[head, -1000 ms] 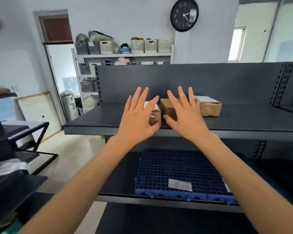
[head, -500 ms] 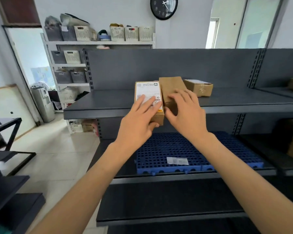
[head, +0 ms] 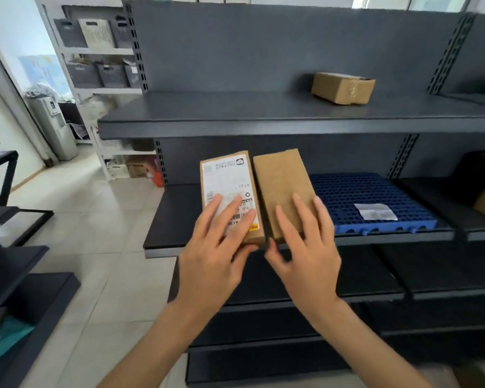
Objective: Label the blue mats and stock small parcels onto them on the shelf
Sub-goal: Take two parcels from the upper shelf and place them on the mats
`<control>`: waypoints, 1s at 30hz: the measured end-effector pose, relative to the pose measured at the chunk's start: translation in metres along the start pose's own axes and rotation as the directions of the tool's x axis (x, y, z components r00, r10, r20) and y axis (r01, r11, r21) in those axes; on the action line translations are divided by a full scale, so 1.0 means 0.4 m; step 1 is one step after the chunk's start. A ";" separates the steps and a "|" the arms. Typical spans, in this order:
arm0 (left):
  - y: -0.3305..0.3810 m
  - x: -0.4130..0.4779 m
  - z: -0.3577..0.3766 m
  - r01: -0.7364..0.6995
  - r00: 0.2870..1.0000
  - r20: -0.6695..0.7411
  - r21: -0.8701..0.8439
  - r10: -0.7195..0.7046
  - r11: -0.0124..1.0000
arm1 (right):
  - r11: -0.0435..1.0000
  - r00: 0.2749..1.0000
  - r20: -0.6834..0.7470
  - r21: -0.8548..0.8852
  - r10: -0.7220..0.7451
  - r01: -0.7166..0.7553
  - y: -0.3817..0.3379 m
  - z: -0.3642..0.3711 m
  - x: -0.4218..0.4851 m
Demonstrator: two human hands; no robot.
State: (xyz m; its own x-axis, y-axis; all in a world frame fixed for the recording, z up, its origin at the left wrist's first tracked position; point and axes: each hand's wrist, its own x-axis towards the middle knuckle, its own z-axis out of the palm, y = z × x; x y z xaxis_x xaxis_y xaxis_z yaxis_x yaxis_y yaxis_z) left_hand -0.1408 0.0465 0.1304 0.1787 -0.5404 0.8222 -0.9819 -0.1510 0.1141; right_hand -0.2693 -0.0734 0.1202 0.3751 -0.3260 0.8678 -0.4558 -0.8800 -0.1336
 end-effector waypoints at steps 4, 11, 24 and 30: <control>-0.038 -0.010 0.098 0.066 0.987 0.151 -0.018 -0.063 0.998 | 0.996 0.986 0.139 -0.025 0.088 -0.085 0.027 0.071 -0.018; -0.102 0.086 0.254 0.242 0.952 0.211 -0.064 -0.224 0.968 | 0.988 0.967 0.202 -0.019 0.156 -0.156 0.111 0.224 0.060; -0.277 0.236 0.549 0.404 0.876 0.339 -0.128 -0.343 0.906 | 0.996 0.886 0.459 0.022 0.062 -0.081 0.313 0.528 0.189; -0.356 0.271 0.634 0.417 0.778 0.554 -0.101 -0.297 0.903 | 0.997 0.750 0.662 0.060 0.000 -0.053 0.393 0.614 0.227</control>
State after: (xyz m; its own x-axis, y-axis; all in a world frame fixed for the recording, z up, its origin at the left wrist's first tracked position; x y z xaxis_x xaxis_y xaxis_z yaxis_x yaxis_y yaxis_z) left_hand 0.0343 -0.2004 0.0619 0.4656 -0.8337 0.2968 -0.8185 -0.2782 0.5027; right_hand -0.1085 -0.3263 0.0603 0.8154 -0.4729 0.3339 -0.4255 -0.8807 -0.2081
